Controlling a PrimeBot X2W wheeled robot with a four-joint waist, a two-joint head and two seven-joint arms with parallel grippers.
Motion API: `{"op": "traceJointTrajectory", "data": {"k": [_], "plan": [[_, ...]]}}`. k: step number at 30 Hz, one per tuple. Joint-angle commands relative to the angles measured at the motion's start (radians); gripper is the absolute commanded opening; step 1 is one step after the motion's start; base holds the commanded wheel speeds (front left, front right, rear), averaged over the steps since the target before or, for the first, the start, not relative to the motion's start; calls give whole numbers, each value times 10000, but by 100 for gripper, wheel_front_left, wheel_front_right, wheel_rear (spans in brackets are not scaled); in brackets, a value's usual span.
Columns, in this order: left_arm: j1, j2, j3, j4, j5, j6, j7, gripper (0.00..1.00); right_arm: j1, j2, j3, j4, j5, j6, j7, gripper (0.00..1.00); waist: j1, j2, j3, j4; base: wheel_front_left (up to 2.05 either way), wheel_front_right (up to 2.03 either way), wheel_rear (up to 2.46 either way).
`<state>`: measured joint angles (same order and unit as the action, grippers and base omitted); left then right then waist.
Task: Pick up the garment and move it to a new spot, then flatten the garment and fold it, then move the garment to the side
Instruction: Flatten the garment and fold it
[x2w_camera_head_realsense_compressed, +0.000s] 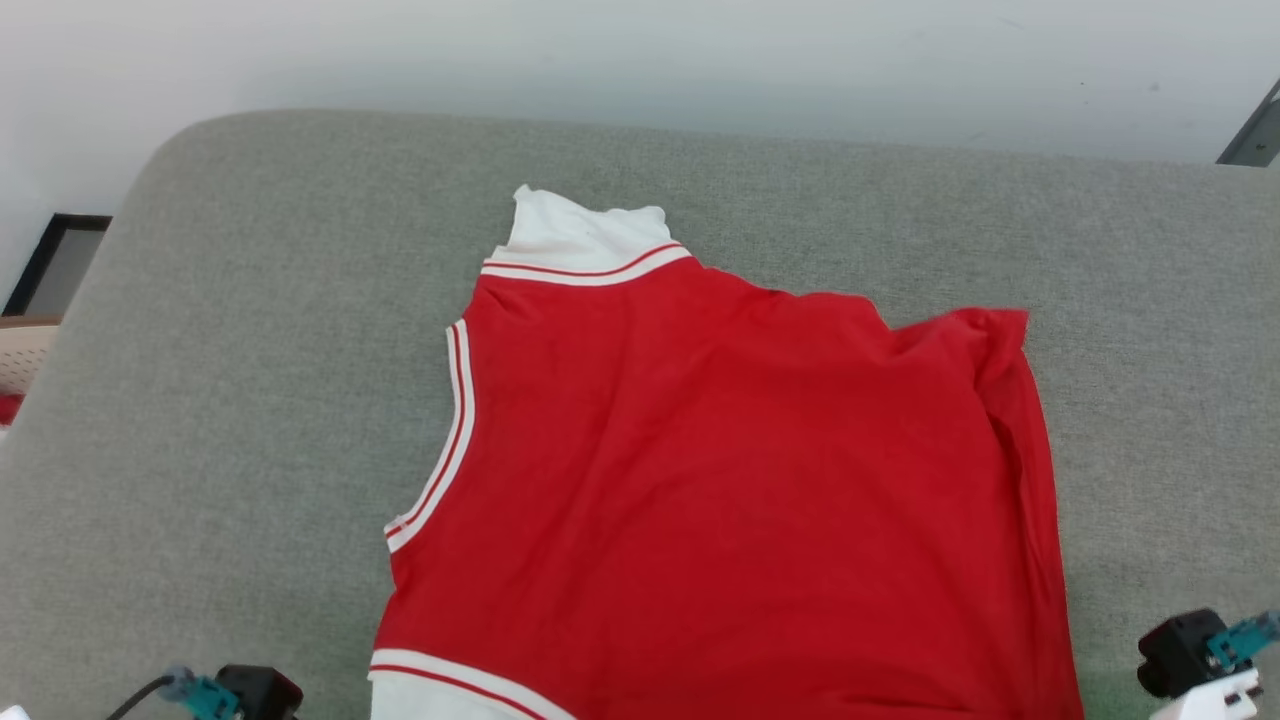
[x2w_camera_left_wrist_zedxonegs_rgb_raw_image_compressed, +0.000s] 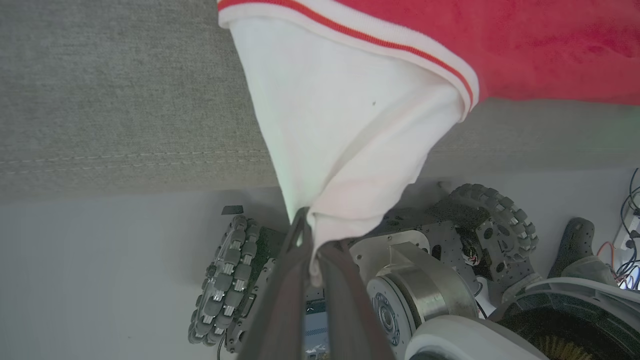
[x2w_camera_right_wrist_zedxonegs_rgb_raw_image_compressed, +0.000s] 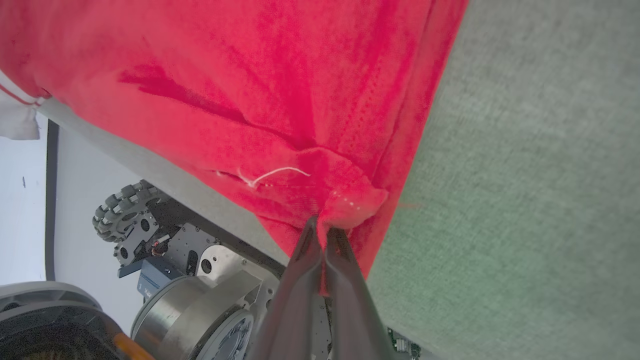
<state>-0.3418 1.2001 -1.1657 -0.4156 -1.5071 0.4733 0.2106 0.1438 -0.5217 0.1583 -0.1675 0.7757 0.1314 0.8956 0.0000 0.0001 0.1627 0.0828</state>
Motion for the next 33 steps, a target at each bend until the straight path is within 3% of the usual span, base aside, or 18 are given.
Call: {"op": "traceJointTrajectory", "data": {"k": [1, 11, 14, 17, 22, 28, 33], "plan": [[85, 65, 14, -50, -45, 33, -22, 0, 197, 82, -107, -104, 58, -16, 116, 0, 0, -1, 5, -8, 0, 0, 0], [-1085, 1062, 725, -755, 922, 232, 15, 0, -103, 554, -1049, -1277, -280, -16, 167, 0, 0, -1, -27, -285, 0, 0, 0], [-1856, 1283, 1034, -770, 1554, 103, 353, 0, -646, 614, -1121, -1304, -637, -16, -87, 0, 0, -1, -16, -406, 0, 0, 0], [-2665, 1093, 1263, -444, 2122, -287, 840, 0, -1354, 658, -1017, -1107, -983, -16, -281, 0, 0, -1, 37, -519, 0, 0, 0], [-3992, 15, 1392, 1100, 2891, -1475, 1533, 0, -2677, 891, -735, -184, -1552, -16, -646, 0, 0, -1, 204, -641, 0, 0, 0], [-5180, -1719, 1047, 3923, 3618, -2945, 2052, 0, -3997, 1178, 10, 1468, -1994, -16, -1106, 0, 0, -1, 429, -730, 0, 0, 0], [-5649, -3031, 766, 6183, 3547, -3930, 2270, 0, -4814, 1439, 600, 2812, -2105, -16, -1478, 0, 0, -1, 607, -787, 0, 0, 0]]}}
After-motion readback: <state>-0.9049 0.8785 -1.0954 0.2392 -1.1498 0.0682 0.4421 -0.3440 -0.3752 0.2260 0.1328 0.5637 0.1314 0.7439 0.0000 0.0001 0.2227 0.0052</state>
